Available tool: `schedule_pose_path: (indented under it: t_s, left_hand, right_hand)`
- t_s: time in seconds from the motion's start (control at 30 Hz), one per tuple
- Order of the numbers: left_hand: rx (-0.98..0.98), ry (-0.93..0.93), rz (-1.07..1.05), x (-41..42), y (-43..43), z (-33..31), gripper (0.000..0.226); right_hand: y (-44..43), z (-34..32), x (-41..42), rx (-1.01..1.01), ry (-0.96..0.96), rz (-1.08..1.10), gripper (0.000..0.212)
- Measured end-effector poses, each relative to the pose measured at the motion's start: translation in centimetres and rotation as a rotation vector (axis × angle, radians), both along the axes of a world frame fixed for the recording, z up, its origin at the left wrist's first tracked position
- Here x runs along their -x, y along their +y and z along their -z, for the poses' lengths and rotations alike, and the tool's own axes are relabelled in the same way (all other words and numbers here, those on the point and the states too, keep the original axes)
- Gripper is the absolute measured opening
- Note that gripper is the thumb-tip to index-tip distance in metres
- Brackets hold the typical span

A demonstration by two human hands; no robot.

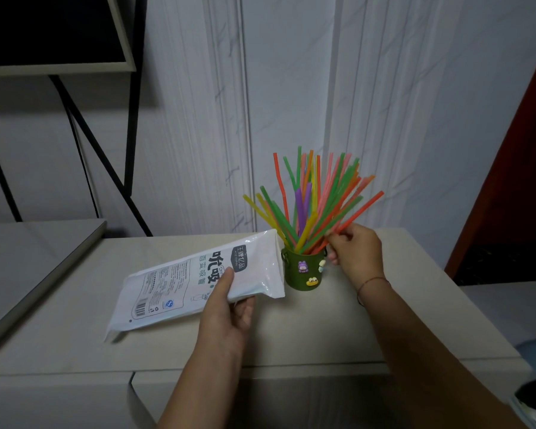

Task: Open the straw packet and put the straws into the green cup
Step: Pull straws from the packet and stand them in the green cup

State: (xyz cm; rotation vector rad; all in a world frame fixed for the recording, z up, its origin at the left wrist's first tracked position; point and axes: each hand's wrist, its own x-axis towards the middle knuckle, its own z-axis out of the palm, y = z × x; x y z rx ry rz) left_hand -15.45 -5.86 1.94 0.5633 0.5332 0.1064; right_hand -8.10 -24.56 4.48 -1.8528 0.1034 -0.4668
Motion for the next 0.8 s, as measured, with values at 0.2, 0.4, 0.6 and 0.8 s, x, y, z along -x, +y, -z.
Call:
schedule_pose_path:
  t_s: [0.2, 0.4, 0.6, 0.8]
  left_hand:
    - [-0.026, -0.008, 0.006, 0.1, 0.2, 0.1, 0.018]
    - [-0.193, -0.099, -0.034, 0.6, 0.5, 0.1, 0.022]
    - [-0.613, -0.192, -0.091, 1.2, 0.2, 0.3, 0.019]
    - [-0.811, -0.203, 0.02, 2.1, 0.3, 0.3, 0.018]
  right_hand:
    - [0.1, 0.8, 0.5, -0.086, 0.174, -0.099, 0.012]
    - [0.5, 0.8, 2.7, -0.295, 0.627, -0.343, 0.024]
    - [3.1, 1.2, 4.0, -0.903, 0.849, -0.489, 0.039]
    - [4.4, 1.6, 4.7, -1.003, 0.869, -0.471, 0.027]
